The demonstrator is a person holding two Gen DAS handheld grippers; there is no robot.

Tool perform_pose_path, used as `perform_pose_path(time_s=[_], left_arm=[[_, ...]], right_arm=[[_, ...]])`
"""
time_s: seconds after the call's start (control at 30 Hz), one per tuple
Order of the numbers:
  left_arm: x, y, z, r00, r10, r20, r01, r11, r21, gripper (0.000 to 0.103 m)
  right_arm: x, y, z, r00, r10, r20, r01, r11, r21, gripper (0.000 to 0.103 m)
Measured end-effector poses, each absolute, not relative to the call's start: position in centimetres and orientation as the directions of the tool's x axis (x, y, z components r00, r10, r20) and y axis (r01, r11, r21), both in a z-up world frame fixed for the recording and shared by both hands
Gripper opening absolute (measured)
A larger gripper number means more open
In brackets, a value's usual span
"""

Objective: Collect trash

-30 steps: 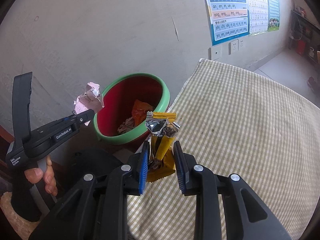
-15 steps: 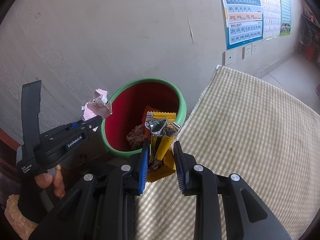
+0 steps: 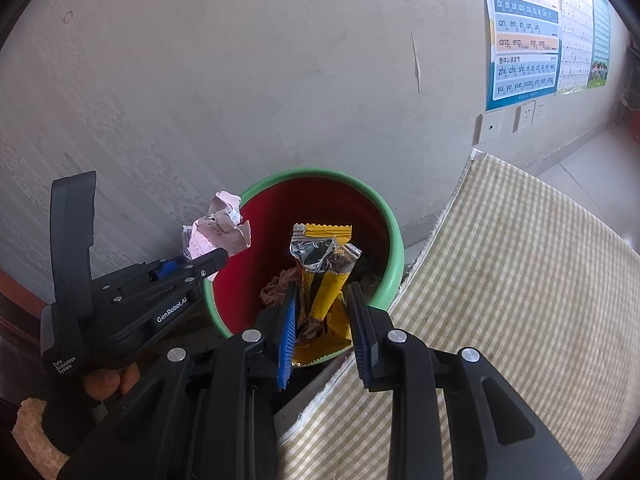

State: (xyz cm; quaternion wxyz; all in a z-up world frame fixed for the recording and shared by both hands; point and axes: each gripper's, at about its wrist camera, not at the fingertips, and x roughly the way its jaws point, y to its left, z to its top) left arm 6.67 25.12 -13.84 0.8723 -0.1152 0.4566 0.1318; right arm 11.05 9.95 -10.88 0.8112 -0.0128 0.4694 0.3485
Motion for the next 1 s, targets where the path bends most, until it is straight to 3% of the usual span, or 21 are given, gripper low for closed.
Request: perform_pose_path(time_s=[0.2,0.27,0.33,0.37,0.4,0.5,0.7,0.77,0.87,1.0], left_arm=[[7.6,25.8,-14.4,0.531,0.124,-0.838,-0.349,0.933,-0.083,0.022],[7.8,26.1,-14.7,0.524,0.136,-0.841,-0.365,0.928,-0.077,0.025],[8.0,26.2,-15.0,0.519,0.142,-0.843,-0.379,0.922,-0.078,0.038],[7.9,26.3,-15.1,0.518,0.145,-0.843,-0.387,0.919,-0.079,0.05],[7.8,26.3,-15.1,0.519,0.15,-0.842,-0.391,0.917,-0.077,0.056],[7.0,25.6,-14.3,0.534,0.178,-0.827,-0.395,0.917,-0.058,0.062],[4.9,20.4,-10.0,0.642,0.192,-0.743,-0.339,0.939,-0.051,0.08],[4.3,17.9,-8.3,0.683,0.165,-0.711,-0.298,0.952,-0.066,0.083],[3.3,13.3,-5.4,0.745,0.135,-0.653,-0.232,0.971,-0.064,0.098],[1.5,7.4,-1.7,0.847,0.079,-0.526,-0.141,0.987,-0.079,0.098]], right_arm=[[12.1,12.0,-11.3,0.312,0.548,-0.776,-0.602,0.746,0.284,0.027],[12.5,12.3,-11.6,0.307,0.554,-0.774,-0.6,0.744,0.295,0.045],[12.8,12.3,-11.7,0.32,0.562,-0.763,-0.598,0.745,0.298,0.059],[12.8,12.1,-11.6,0.325,0.568,-0.756,-0.597,0.743,0.301,0.061],[12.8,11.9,-11.6,0.327,0.572,-0.752,-0.595,0.743,0.306,0.061],[12.3,9.9,-10.8,0.359,0.582,-0.73,-0.576,0.753,0.317,0.061],[7.8,2.1,-8.1,0.519,0.555,-0.649,-0.524,0.807,0.272,0.072],[5.9,-1.0,-7.0,0.581,0.535,-0.613,-0.499,0.83,0.251,0.08],[3.0,-6.1,-5.5,0.678,0.484,-0.553,-0.431,0.871,0.235,0.093],[0.1,-12.0,-3.1,0.792,0.402,-0.46,-0.329,0.915,0.233,0.096]])
